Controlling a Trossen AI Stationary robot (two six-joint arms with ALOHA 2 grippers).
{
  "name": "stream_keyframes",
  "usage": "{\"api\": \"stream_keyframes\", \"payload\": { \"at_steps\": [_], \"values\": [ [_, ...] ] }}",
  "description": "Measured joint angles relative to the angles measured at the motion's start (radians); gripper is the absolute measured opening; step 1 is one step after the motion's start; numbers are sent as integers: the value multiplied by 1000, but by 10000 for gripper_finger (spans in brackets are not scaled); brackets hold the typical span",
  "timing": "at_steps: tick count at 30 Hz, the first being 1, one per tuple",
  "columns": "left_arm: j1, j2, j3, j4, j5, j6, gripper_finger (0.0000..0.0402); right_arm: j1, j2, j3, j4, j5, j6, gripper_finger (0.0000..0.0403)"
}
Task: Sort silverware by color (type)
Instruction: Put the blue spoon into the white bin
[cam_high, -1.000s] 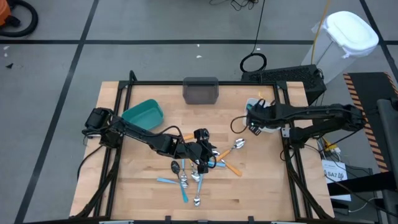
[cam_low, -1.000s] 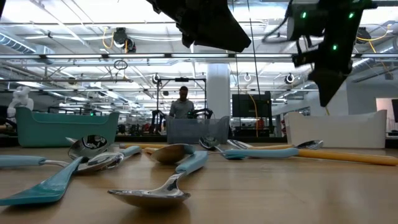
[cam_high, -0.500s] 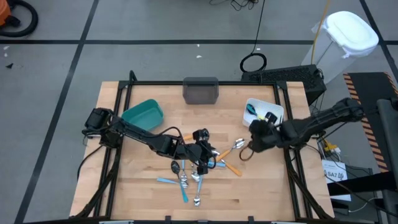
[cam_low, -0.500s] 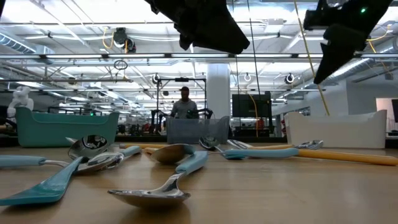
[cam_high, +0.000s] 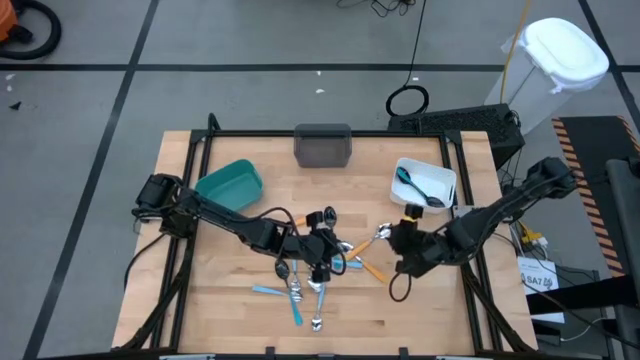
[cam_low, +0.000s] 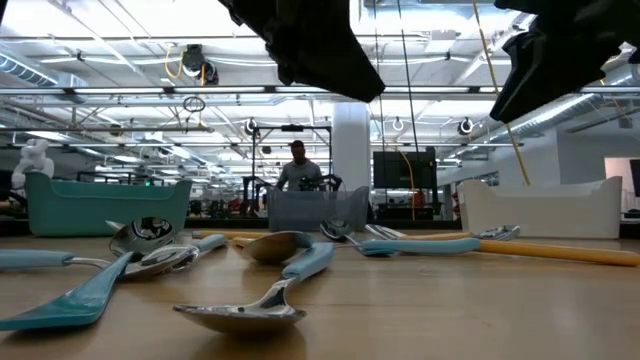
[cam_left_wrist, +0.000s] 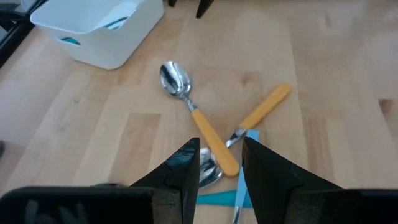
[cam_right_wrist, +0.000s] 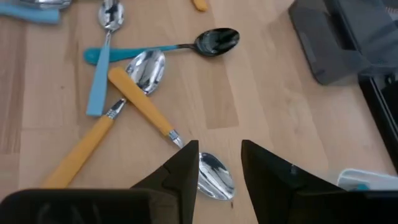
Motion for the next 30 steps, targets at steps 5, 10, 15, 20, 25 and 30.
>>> {"api": "stream_keyframes", "payload": {
  "at_steps": [5,10,15,20,25,30],
  "values": [
    [6,0,0,-38,-5,21,120,0,28,0,2,0,-71,114],
    [9,0,0,-122,-5,-48,120,0,40,0,-1,-2,-75,114],
    [-9,0,0,-290,28,-241,120,-1,41,0,-11,-55,-73,114],
    [-52,0,0,-445,72,-410,120,-1,41,0,-7,-54,-73,114],
    [-67,0,0,-421,-67,-417,120,-2,41,0,11,-52,-73,114],
    [-37,13,0,-283,-184,-429,120,-2,41,0,32,-51,-76,114]
  ]
}}
